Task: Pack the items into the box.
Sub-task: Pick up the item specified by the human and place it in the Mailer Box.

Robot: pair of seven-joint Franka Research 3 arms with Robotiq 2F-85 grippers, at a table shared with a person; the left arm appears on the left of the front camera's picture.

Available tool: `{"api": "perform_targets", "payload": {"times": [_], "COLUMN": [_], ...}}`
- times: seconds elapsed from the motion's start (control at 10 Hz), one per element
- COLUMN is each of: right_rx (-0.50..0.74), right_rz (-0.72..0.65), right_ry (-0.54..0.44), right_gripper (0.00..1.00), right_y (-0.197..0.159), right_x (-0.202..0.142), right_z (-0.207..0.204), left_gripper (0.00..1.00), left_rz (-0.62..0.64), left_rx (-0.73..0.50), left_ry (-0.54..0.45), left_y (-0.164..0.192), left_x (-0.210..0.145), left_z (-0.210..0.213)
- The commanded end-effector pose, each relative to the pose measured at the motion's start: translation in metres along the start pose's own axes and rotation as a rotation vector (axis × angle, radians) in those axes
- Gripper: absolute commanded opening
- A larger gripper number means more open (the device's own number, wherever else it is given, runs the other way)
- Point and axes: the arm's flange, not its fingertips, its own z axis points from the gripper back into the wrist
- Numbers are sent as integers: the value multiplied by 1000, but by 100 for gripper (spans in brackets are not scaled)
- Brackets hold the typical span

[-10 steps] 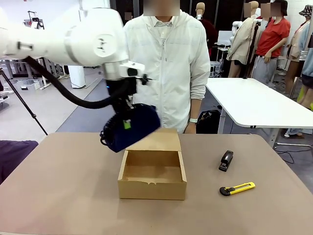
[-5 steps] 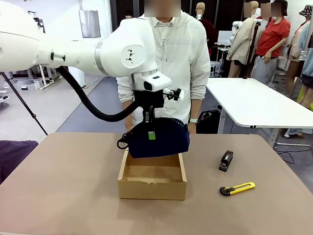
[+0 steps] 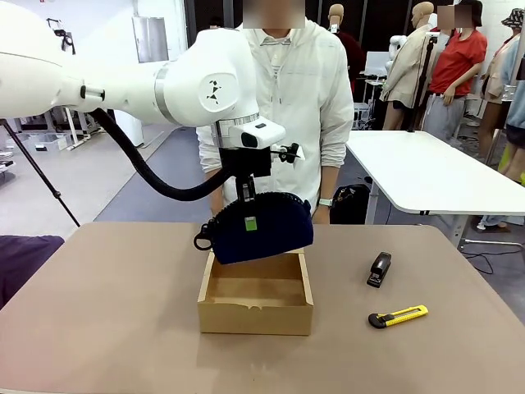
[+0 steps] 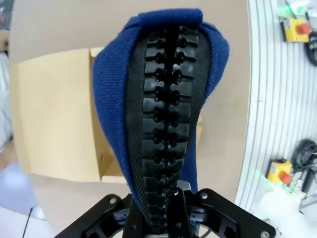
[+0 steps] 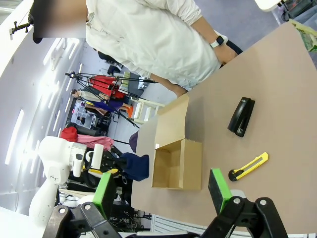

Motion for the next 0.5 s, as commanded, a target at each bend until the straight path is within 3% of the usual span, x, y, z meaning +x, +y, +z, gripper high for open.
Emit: {"api": "perform_targets", "payload": {"times": [0.0,0.4], "right_rx": [34,34], "right_rz": [21,21], "right_ry": [-17,-17], "right_gripper": [100,100], "right_y": [0,0], "right_x": [3,3], "right_z": [-2,-2], "left_gripper": [0,0], "left_rz": [-18,-1], "left_rx": [-33,-36], "left_ry": [65,138], "left_y": [6,14], "left_x": [5,8], "left_z": [-30,-102]}}
